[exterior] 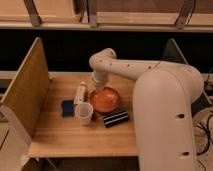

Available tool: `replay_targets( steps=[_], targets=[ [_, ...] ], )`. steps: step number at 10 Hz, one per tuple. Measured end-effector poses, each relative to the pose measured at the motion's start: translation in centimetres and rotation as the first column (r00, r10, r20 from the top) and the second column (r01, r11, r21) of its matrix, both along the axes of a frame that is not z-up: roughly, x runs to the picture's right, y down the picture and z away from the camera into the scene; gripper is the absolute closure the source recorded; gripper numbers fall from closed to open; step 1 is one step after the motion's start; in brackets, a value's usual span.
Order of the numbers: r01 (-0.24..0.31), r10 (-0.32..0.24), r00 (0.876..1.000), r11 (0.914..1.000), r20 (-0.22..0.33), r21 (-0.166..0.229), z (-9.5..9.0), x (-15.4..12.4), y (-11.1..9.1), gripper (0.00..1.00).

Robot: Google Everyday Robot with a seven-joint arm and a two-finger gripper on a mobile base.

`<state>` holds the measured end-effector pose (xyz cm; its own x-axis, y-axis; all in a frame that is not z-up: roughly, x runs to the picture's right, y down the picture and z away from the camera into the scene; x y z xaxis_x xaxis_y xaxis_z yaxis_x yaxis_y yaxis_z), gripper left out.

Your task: Push the ceramic bowl across the table

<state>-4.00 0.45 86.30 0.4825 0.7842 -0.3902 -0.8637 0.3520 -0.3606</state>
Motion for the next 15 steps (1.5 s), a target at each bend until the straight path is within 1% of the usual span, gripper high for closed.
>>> replay_targets(
  steps=[1, 2, 4, 5, 7, 10, 11, 13, 15],
  targets=[
    [0.000, 0.000, 1.000, 1.0000, -0.005, 0.002, 0.1, 0.3, -0.1, 1.00],
    [0.000, 0.000, 1.000, 1.0000, -0.002, 0.000, 0.1, 0.1, 0.0, 1.00],
    [0.004, -0.004, 1.000, 1.0000, 0.023, -0.002, 0.6, -0.8, -0.1, 1.00],
    [0.016, -0.016, 0.999, 0.9998, 0.050, -0.008, 1.3, -2.0, 0.0, 1.00],
    [0.037, -0.034, 0.995, 0.9989, 0.098, -0.029, 2.3, -4.0, 0.4, 1.00],
    [0.051, -0.042, 0.988, 0.9969, 0.146, -0.060, 3.6, -5.2, 0.8, 1.00],
    [0.052, -0.039, 0.986, 0.9959, 0.165, -0.074, 4.0, -5.8, 1.2, 1.00],
    [0.036, -0.015, 0.978, 0.9944, 0.208, -0.099, 4.9, -6.7, 1.9, 1.00],
    [0.048, -0.017, 0.970, 0.9915, 0.241, -0.121, 5.6, -7.4, 2.7, 1.00]
  ],
)
